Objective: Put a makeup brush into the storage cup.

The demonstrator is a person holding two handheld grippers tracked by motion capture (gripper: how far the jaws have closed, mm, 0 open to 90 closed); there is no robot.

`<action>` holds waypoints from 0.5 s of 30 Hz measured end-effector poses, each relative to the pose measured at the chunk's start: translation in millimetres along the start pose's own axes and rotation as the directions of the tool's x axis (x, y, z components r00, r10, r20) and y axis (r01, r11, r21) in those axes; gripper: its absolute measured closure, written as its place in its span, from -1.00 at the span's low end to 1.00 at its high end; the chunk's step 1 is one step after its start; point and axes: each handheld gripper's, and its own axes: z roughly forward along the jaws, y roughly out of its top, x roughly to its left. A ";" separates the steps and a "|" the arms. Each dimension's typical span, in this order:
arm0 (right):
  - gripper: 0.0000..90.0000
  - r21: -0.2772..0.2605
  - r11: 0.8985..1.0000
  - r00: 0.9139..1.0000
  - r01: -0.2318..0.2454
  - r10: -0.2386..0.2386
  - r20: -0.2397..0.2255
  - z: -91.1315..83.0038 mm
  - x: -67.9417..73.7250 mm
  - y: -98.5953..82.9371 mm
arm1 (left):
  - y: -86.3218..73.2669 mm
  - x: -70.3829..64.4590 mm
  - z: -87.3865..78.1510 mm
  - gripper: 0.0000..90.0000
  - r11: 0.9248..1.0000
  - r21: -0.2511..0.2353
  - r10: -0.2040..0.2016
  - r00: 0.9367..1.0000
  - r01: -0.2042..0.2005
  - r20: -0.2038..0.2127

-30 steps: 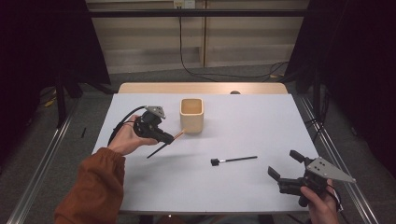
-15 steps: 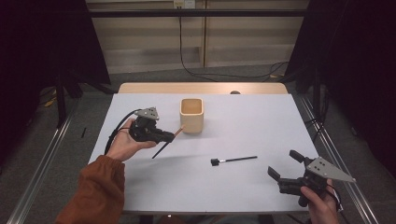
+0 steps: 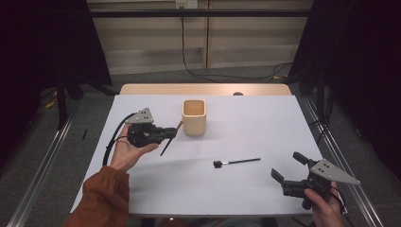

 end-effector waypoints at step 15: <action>-1.00 -0.001 1.000 1.000 0.001 -0.001 0.005 0.1 0.3 0.2 | -8.6 -2.7 -7.8 0.87 0.985 -0.164 -0.060 0.997 0.053 -0.038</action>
